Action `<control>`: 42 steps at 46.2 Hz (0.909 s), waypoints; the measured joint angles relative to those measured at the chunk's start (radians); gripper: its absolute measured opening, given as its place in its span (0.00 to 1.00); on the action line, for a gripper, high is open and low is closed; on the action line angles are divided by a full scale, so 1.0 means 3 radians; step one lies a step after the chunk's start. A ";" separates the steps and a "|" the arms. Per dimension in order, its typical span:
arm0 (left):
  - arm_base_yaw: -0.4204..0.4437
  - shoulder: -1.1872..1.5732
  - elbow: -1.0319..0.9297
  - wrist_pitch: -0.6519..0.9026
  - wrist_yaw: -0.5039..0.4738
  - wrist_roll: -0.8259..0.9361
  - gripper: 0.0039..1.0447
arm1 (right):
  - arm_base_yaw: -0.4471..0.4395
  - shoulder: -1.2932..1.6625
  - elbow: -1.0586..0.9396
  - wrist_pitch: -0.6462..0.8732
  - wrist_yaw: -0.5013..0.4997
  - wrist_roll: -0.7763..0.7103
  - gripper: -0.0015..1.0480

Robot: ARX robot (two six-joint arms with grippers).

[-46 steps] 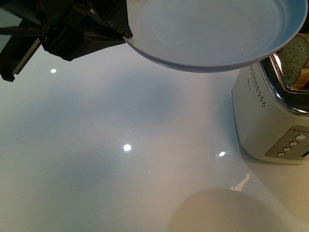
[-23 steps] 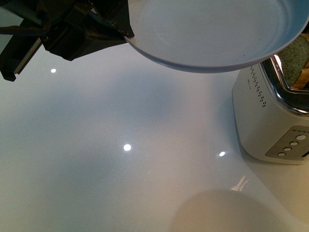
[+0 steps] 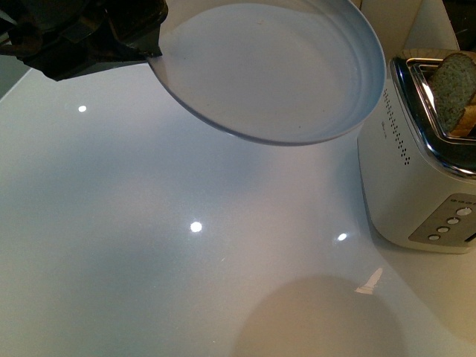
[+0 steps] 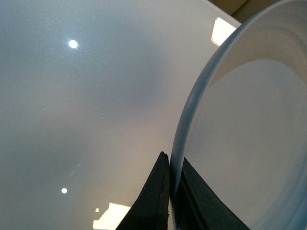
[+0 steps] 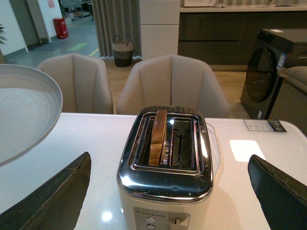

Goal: Left arm holds plate, right arm toasts bread

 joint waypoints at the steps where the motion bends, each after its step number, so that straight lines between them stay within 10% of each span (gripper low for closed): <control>1: 0.0006 -0.0006 0.0001 -0.0003 -0.0001 0.0024 0.03 | 0.0000 0.0000 0.0000 0.0000 0.0000 0.0000 0.91; 42: 0.2088 0.1347 -0.0926 0.1773 0.0729 0.0612 0.03 | 0.0000 0.0000 0.0000 0.0000 0.0000 0.0000 0.91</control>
